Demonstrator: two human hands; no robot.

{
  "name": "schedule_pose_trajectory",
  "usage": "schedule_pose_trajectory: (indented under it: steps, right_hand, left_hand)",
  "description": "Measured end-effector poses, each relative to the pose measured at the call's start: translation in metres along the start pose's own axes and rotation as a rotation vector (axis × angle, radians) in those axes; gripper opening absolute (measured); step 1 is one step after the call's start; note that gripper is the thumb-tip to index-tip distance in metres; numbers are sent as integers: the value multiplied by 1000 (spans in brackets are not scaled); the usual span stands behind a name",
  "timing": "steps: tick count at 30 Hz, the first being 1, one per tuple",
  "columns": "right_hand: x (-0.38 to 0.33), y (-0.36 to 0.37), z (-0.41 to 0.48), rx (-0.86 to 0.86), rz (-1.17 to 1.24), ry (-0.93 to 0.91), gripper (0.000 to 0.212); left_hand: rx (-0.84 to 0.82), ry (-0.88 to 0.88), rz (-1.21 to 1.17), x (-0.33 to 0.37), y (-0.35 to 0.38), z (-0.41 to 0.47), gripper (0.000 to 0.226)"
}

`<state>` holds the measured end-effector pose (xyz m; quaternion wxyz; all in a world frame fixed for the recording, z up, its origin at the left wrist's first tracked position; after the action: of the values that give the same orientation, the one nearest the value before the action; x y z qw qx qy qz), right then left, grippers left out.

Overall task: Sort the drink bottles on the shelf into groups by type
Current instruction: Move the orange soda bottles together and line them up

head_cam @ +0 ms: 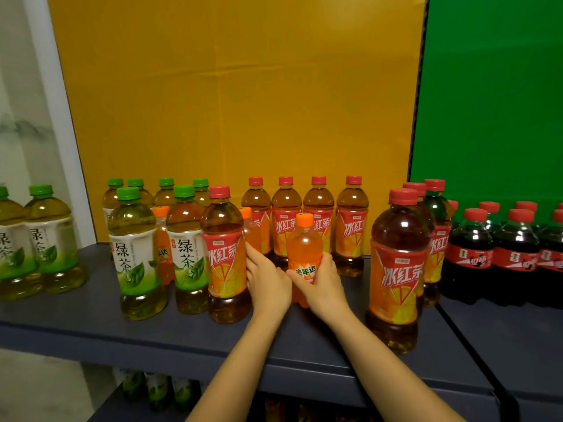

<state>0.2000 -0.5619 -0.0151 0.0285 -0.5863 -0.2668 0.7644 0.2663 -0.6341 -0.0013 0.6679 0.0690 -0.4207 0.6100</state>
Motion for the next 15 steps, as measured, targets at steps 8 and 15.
schedule_pose_trajectory:
  steps: [8,15]
  right_hand:
    - [6,-8,-9,10,93,2,74]
    - [11,-10,-11,-22,191,41,72]
  left_hand:
    - [136,-260,-149,1,4,21,58]
    - [203,-279,-264,-2,5,25,55]
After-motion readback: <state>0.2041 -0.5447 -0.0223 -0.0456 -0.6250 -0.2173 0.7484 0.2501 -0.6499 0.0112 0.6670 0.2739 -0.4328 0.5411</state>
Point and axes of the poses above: each hand's wrist, its own z-axis towards the middle knuckle, its own y-axis out of the palm, x = y × z, the point moved 2 cm from there along z, towards the middle knuckle, and after that the axes turned 15 degrees about y, right-handed, at the moved point
